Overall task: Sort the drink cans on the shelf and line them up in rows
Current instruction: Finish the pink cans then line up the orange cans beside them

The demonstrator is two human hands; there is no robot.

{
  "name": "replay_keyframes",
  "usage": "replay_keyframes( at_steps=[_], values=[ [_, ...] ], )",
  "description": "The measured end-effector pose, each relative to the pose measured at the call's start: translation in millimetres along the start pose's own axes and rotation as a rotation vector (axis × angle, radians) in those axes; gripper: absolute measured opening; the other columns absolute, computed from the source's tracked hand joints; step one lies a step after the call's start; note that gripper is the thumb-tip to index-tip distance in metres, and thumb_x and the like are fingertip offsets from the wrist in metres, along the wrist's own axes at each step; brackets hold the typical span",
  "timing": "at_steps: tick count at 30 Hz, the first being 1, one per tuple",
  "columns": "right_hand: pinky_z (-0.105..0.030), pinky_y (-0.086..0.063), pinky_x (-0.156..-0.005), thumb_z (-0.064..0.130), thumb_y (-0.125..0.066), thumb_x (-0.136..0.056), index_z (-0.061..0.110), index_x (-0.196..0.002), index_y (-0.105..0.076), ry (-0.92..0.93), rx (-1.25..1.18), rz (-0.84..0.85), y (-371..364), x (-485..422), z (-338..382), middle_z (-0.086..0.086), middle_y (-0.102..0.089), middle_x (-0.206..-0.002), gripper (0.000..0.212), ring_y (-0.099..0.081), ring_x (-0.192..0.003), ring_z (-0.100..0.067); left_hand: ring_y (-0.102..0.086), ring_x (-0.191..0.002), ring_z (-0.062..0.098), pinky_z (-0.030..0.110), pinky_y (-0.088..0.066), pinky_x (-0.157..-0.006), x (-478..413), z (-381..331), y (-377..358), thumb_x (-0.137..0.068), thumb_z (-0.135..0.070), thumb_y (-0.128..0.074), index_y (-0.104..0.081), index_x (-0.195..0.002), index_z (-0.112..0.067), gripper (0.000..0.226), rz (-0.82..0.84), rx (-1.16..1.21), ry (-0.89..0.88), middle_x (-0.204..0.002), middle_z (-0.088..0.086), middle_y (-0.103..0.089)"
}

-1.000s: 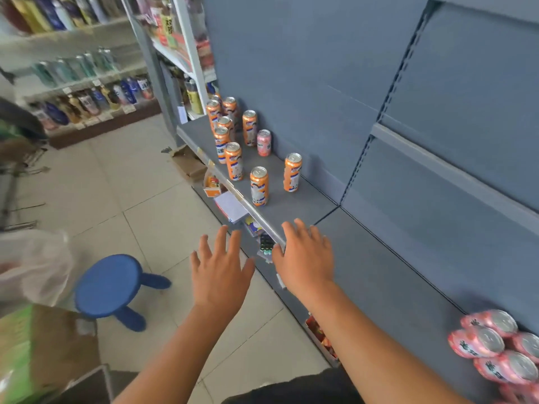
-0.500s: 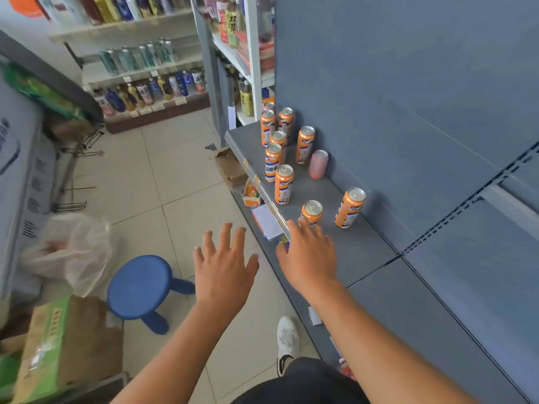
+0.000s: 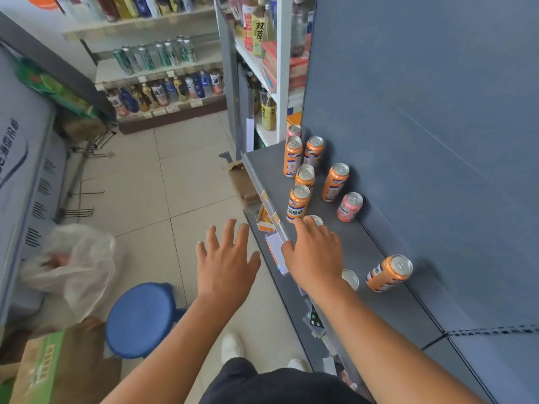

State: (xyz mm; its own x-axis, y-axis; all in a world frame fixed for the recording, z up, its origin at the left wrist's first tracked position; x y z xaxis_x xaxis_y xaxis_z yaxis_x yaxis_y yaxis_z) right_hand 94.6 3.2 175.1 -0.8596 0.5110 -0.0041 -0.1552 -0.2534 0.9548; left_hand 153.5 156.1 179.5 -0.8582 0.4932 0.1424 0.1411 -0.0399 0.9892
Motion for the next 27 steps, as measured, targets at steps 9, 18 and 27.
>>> replay_keyframes(
  at_steps=[9, 18, 27],
  values=[
    [-0.047, -0.045, -0.083, 0.032, -0.066, -0.076, 0.014, -0.099, -0.067, -0.271, 0.21, -0.061, -30, -105, 28, -0.01, -0.069, -0.096, 0.03, -0.06, -0.083, -0.035, -0.017, -0.147, 0.037, 0.049, -0.025, -0.115, -134, 39, 0, -0.101, -0.051, -0.035, -0.019, -0.151, -0.026, 0.058, 0.078, -0.03, -0.207, -0.161, 0.002, -0.016],
    [-0.04, -0.043, -0.066, 0.021, -0.072, -0.067, 0.015, -0.09, -0.067, -0.512, 0.176, -0.13, -43, -165, 40, -0.007, -0.063, -0.08, 0.024, -0.058, -0.072, -0.035, -0.021, -0.143, 0.033, 0.044, -0.028, -0.111, -240, 48, -1, -0.103, -0.047, -0.032, -0.022, -0.149, -0.027, 0.052, 0.14, -0.079, -0.473, -0.159, 0.0, -0.015],
    [-0.039, -0.041, -0.074, 0.025, -0.063, -0.08, 0.016, -0.102, -0.067, -0.656, 0.123, -0.051, -62, -210, -4, -0.005, -0.067, -0.093, 0.025, -0.061, -0.087, -0.034, -0.02, -0.144, 0.032, 0.044, -0.028, -0.113, -317, 18, -15, -0.102, -0.047, -0.032, -0.019, -0.149, -0.026, 0.053, 0.198, -0.152, -0.56, -0.159, 0.0, -0.015]
  ],
)
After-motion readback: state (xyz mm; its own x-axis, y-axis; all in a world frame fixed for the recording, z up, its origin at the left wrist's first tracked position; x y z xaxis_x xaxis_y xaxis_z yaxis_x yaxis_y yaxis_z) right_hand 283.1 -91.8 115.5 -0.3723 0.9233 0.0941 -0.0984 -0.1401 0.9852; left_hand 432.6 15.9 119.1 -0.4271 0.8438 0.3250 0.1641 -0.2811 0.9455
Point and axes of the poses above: each hand's wrist, its own x-axis away from the middle knuckle, its own y-axis out of the back of the hand, z = x × y, the point moved 4 cm from there along -x, towards the middle knuckle
